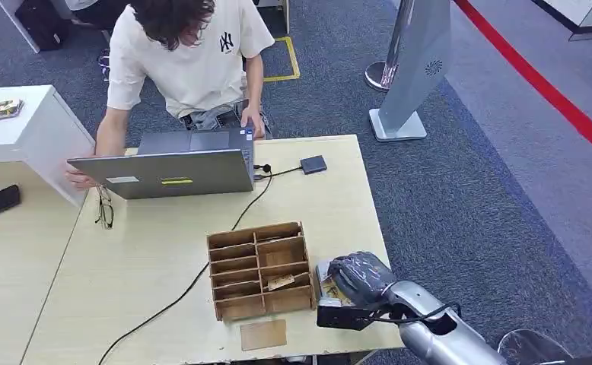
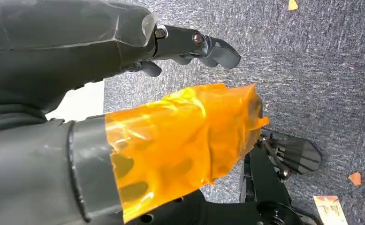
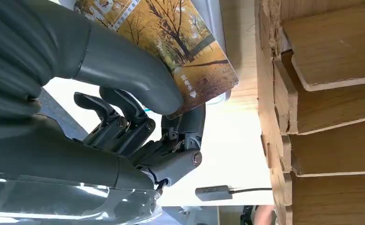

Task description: Pass the card to the sensor for recognition and then transmit it.

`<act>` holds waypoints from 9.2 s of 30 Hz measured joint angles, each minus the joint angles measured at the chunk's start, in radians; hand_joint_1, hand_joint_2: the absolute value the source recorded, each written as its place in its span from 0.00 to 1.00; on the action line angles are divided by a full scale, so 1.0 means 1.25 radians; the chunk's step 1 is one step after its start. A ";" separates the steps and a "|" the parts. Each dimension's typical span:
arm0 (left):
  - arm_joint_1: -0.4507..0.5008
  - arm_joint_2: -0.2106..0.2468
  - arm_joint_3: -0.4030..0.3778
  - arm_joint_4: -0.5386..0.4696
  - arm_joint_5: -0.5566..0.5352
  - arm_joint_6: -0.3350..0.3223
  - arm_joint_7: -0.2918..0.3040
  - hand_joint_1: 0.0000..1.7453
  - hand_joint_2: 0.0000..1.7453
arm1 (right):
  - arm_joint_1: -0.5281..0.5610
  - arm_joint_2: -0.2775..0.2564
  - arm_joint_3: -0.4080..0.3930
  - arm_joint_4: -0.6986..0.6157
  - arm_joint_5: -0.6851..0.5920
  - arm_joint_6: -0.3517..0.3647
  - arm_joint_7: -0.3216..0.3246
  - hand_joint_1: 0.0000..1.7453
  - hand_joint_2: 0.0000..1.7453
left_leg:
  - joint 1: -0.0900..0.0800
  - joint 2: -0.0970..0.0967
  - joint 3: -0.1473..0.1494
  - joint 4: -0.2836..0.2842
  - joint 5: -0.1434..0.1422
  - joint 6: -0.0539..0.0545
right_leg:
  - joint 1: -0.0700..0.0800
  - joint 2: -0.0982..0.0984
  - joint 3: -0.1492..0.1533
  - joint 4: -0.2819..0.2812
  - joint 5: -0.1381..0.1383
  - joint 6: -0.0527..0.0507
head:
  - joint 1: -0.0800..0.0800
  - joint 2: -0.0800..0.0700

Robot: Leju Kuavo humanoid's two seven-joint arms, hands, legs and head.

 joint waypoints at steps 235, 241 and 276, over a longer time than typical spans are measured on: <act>0.000 -0.004 -0.013 0.000 -0.042 0.005 -0.007 0.00 0.00 | 0.217 0.330 -0.171 -0.183 -0.481 -0.046 -0.309 0.00 0.00 | 0.000 0.000 -0.001 0.000 0.000 0.000 | 0.000 0.000 -0.002 0.001 0.000 0.000 | 0.000 0.000; 0.000 -0.004 -0.012 0.000 -0.038 0.011 -0.004 0.00 0.00 | 0.257 0.322 -0.193 -0.184 -0.522 -0.028 -0.317 0.00 0.00 | 0.000 0.000 -0.001 0.000 0.000 0.000 | 0.000 0.000 -0.002 0.001 0.000 0.000 | 0.000 0.000; 0.000 -0.004 -0.013 0.000 -0.041 0.014 -0.007 0.00 0.00 | 0.231 0.311 -0.137 -0.186 -0.163 -0.245 -0.291 0.00 1.00 | 0.000 0.000 -0.001 0.000 0.000 0.000 | 0.000 0.000 -0.002 0.002 0.000 0.000 | 0.000 0.000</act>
